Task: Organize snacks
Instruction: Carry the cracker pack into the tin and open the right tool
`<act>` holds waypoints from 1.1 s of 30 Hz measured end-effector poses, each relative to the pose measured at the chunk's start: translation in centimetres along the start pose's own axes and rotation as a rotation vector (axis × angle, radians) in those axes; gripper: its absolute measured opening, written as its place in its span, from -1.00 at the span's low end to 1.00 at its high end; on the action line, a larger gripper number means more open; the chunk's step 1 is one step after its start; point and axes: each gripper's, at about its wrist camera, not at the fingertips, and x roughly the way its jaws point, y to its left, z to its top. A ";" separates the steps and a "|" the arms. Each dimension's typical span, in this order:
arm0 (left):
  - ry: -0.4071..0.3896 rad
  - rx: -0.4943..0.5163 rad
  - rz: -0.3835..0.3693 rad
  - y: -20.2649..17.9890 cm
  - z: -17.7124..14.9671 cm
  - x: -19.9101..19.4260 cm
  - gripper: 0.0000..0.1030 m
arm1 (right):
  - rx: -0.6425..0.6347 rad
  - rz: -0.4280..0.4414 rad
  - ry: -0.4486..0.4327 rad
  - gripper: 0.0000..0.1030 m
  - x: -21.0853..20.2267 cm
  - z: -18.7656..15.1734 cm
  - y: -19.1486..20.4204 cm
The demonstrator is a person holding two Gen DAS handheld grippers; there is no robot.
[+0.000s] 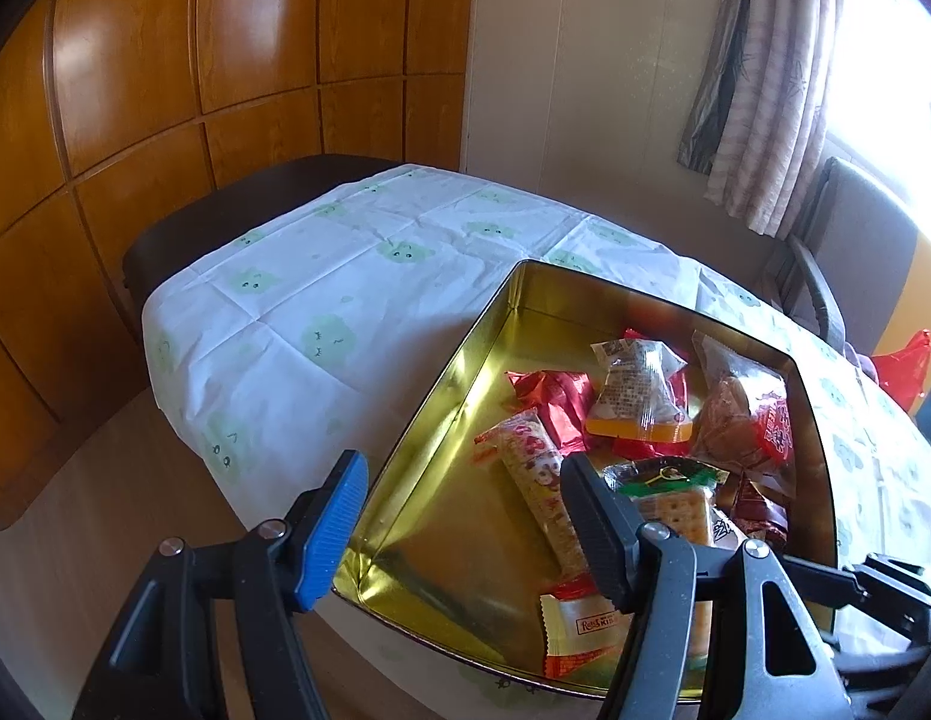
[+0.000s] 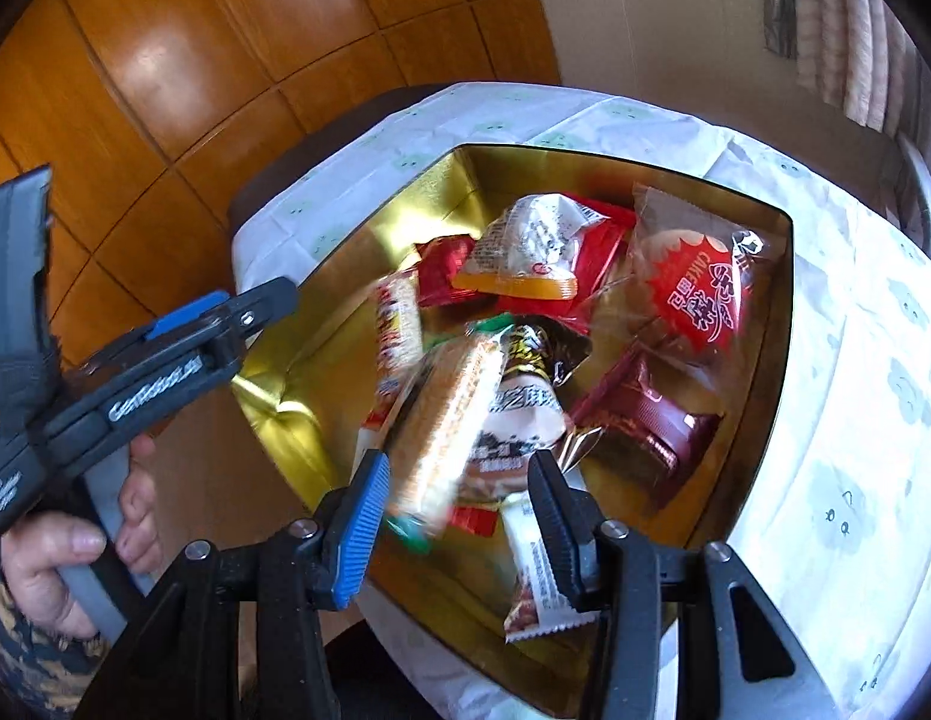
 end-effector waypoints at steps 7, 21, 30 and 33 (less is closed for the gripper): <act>0.002 0.005 0.001 -0.1 0.0 0.0 0.31 | -0.085 -0.003 0.036 -0.55 1.9 0.4 1.7; 0.000 0.048 -0.023 -1.7 -0.7 -0.5 0.31 | -0.042 -0.059 0.010 -0.66 2.9 0.6 0.8; -0.014 0.070 -0.049 -2.7 -0.7 -1.4 0.31 | 0.038 -0.176 -0.098 -0.63 -0.8 -0.5 -0.1; -0.020 0.086 -0.063 -3.3 -0.9 -1.8 0.31 | 0.064 -0.228 -0.130 -0.57 -2.0 -1.1 -0.4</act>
